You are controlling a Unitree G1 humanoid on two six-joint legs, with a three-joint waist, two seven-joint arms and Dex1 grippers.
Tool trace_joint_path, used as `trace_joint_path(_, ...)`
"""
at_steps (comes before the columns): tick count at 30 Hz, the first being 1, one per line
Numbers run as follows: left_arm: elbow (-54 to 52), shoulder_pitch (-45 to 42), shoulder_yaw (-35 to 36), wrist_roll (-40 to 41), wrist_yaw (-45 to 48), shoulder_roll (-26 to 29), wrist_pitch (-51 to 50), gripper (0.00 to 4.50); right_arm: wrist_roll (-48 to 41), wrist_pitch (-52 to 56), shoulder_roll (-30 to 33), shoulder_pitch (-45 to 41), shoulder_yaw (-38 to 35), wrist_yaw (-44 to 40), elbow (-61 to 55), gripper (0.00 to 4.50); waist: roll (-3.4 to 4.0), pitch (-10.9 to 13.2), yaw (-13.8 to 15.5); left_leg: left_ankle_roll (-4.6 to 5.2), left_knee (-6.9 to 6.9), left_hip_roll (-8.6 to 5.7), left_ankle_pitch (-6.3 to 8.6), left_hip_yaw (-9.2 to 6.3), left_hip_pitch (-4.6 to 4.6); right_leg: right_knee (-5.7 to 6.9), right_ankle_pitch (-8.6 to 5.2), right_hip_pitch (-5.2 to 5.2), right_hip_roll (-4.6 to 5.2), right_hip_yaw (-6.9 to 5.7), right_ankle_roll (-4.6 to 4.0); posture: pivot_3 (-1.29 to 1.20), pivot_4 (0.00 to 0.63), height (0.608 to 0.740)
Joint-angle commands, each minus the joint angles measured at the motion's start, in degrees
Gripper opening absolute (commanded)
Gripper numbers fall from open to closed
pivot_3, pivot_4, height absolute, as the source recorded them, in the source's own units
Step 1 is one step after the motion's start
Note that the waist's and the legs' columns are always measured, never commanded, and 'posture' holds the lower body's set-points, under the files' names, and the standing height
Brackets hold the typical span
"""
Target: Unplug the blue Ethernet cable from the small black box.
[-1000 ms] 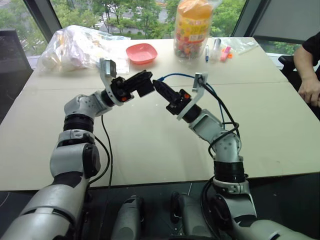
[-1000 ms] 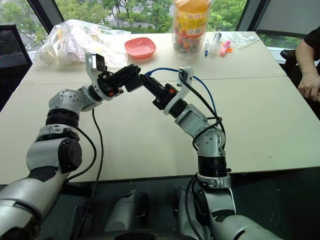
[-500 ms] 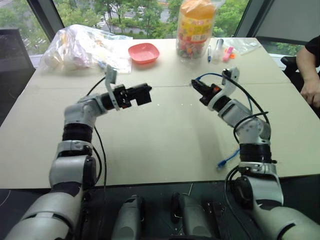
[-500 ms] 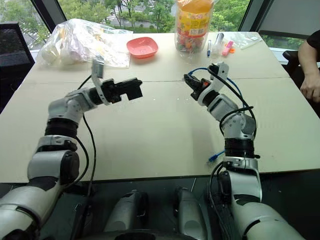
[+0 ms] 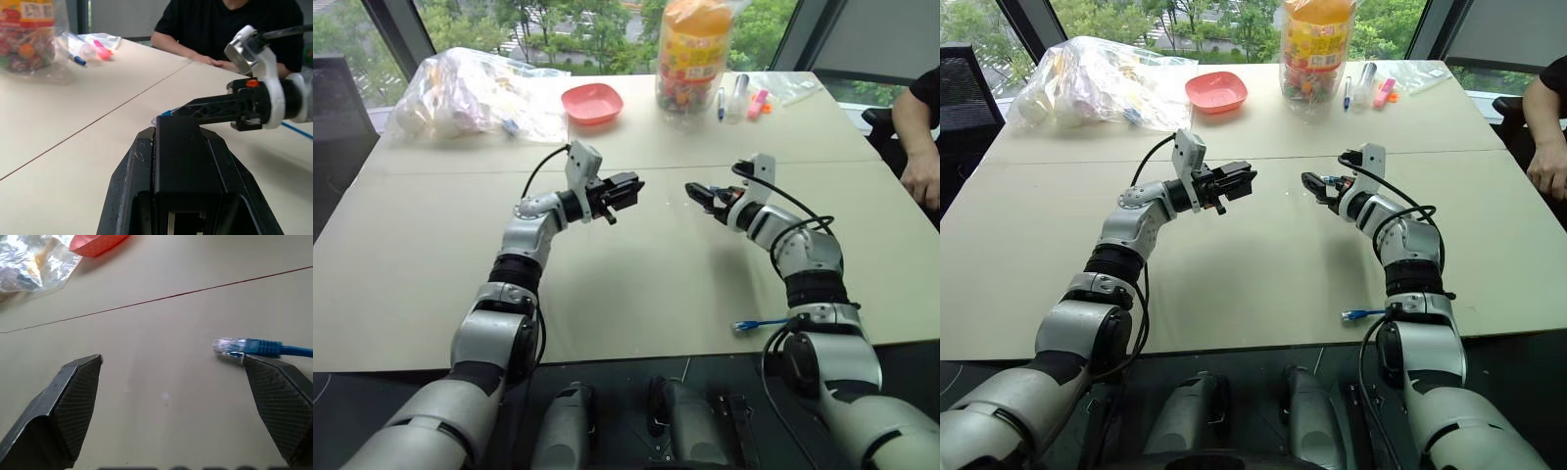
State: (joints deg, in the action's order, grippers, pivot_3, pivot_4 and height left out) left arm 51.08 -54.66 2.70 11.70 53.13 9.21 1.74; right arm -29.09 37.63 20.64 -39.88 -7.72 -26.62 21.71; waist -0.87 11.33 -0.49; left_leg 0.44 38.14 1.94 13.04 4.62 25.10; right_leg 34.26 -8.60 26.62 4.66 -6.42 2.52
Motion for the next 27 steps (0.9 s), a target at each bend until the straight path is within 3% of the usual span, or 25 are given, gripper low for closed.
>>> trace_joint_path(1, 4.5, -2.4, -1.8, -3.5, -2.9, -1.8, 7.9, 0.55, -1.2, 3.2, 0.8, 6.2, 3.3, -3.3, -14.8, 4.46, 0.00, 0.0, 0.1, 0.01, 0.00, -0.01, 0.01, -0.02, 0.05, -0.01, 0.00, 0.01, 0.05, -0.01, 0.00, 0.00, 0.150, 0.740)
trace_joint_path(7, 10.9, -2.5, -2.9, -6.2, -3.5, -2.9, 13.6, 0.55, 0.0, 3.0, -0.1, 9.5, 2.0, 0.5, -20.0, 4.46, 0.00, 0.0, -0.1, 0.03, 0.12, -0.01, 0.02, 0.03, 0.09, -0.07, 0.02, 0.03, 0.11, -0.02, 0.15, 0.00, 0.150, 0.740)
trace_joint_path(9, 11.9, -2.7, -2.9, -6.6, -3.3, -2.9, 14.5, 1.60, -0.2, 2.1, -0.8, 9.7, 0.7, 1.9, -20.7, 4.50, 0.00, 0.0, -0.1, 0.03, 0.12, 0.01, 0.02, 0.01, 0.08, -0.06, 0.02, 0.04, 0.09, -0.04, 0.14, 0.00, 0.150, 0.740)
trace_joint_path(16, 11.7, -1.9, -3.0, -6.8, -0.3, -1.8, 13.6, 4.34, 0.8, 0.4, -0.6, 10.4, 0.0, 2.3, -21.4, 4.50, 0.00, 0.0, -0.1, 0.03, 0.10, 0.02, 0.03, 0.01, 0.11, -0.07, 0.03, 0.05, 0.07, -0.05, 0.13, 0.00, 0.150, 0.740)
trace_joint_path(20, 6.4, -1.0, -1.3, -4.0, 2.3, 0.5, 8.4, 4.47, 1.7, 0.0, 2.0, 12.3, 1.1, -0.4, -24.1, 4.50, 0.00, 0.0, -0.1, 0.03, 0.10, 0.02, 0.03, 0.01, 0.11, -0.07, 0.03, 0.06, 0.07, -0.06, 0.14, 0.00, 0.150, 0.740)
trace_joint_path(27, -34.5, 14.7, 0.5, 8.7, 8.2, 13.9, -24.4, 4.47, -0.7, 0.9, 11.2, 23.2, 1.1, -9.5, -37.2, 4.50, 0.02, 0.0, -0.3, 0.06, 0.01, 0.10, 0.06, 0.03, 0.12, -0.04, 0.04, 0.14, 0.04, 0.02, 0.07, 0.00, 0.150, 0.740)
